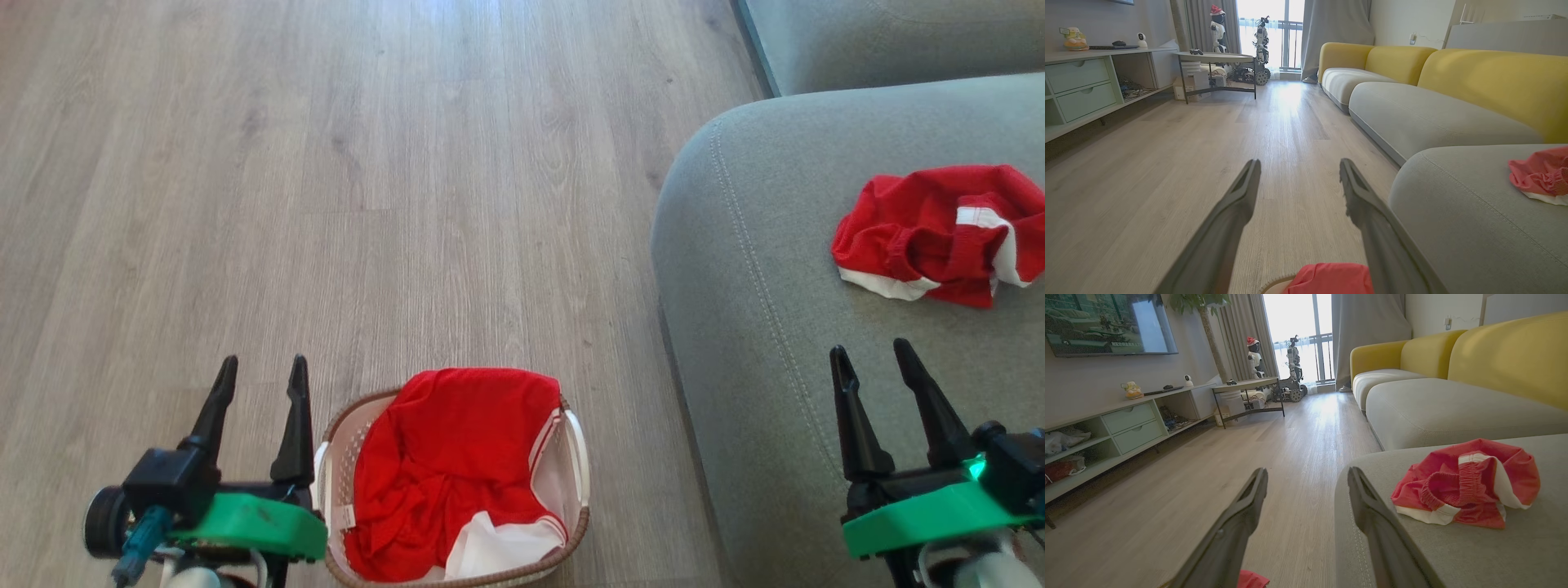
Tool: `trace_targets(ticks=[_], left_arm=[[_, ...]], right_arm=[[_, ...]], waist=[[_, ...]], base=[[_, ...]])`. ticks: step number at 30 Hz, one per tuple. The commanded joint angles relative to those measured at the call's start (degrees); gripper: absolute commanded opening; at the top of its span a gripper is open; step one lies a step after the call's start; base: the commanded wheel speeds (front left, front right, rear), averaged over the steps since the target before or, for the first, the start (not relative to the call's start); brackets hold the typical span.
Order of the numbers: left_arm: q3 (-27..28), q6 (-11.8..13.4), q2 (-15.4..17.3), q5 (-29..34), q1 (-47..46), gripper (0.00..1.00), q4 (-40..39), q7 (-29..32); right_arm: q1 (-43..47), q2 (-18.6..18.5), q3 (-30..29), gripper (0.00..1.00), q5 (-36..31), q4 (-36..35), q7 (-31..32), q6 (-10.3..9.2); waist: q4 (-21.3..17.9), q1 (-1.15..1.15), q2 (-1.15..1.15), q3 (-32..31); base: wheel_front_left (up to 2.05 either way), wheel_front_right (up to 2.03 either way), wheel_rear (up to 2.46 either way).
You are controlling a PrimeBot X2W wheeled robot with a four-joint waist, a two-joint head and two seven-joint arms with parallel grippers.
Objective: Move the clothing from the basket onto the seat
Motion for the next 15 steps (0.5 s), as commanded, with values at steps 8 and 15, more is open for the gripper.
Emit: trace_targets(ticks=[8, 15], left_arm=[[4.0, -1.4, -0.7, 2.0, -2.4, 1.00, -1.1, -0.7], [4.3, -2.1, -1.2, 3.1, -3.7, 1.00, -0.8, -0.7]], right_arm=[[-2.6, -0.4, 1.4, 1.00, -0.6, -1.7, -0.5, -0.01], [-4.2, -0.6, 1.7, 1.00, -0.6, -2.5, -0.5, -0.01]], waist=[[-0.5, 0.00, 0.00, 0.4], [-1.5, 0.00, 0.00, 3.0]], base=[[0.00, 0.00, 0.00], [0.00, 0.00, 0.00]])
